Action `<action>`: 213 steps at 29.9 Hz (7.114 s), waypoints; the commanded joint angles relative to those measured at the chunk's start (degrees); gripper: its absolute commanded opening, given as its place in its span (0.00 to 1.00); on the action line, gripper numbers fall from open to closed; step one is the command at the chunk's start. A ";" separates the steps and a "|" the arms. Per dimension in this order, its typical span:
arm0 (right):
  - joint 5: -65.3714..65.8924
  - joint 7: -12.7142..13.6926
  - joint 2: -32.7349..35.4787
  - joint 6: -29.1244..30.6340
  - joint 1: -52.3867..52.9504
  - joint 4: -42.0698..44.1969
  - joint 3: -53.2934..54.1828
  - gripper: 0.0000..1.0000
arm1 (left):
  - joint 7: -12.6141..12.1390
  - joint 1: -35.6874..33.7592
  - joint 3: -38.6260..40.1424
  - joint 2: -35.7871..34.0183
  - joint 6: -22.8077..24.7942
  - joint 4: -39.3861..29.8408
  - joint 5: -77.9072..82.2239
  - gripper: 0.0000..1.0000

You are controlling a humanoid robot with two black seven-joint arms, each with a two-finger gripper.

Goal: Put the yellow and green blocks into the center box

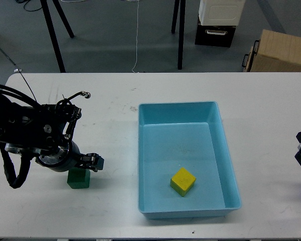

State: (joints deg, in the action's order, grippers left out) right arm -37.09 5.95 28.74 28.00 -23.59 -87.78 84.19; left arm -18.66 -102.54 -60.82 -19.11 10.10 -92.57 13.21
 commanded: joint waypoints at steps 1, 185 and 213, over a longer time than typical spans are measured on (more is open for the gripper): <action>0.00 0.02 0.00 0.00 -0.06 -0.02 0.00 0.99 | 0.02 1.38 -0.17 -0.31 0.01 1.25 0.23 1.00; 3.86 -0.06 -0.44 0.00 7.41 4.46 0.27 0.99 | 16.37 41.69 103.34 -13.84 17.90 44.06 -15.93 1.00; 3.69 -1.03 -2.81 0.00 -2.33 -2.12 1.59 0.99 | 14.44 121.77 155.13 17.78 17.90 2.23 -17.34 1.00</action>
State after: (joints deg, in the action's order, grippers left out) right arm -33.49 4.93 26.84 28.00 -22.93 -88.83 85.79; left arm -4.11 13.69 94.37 -4.27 28.01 -90.07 -3.83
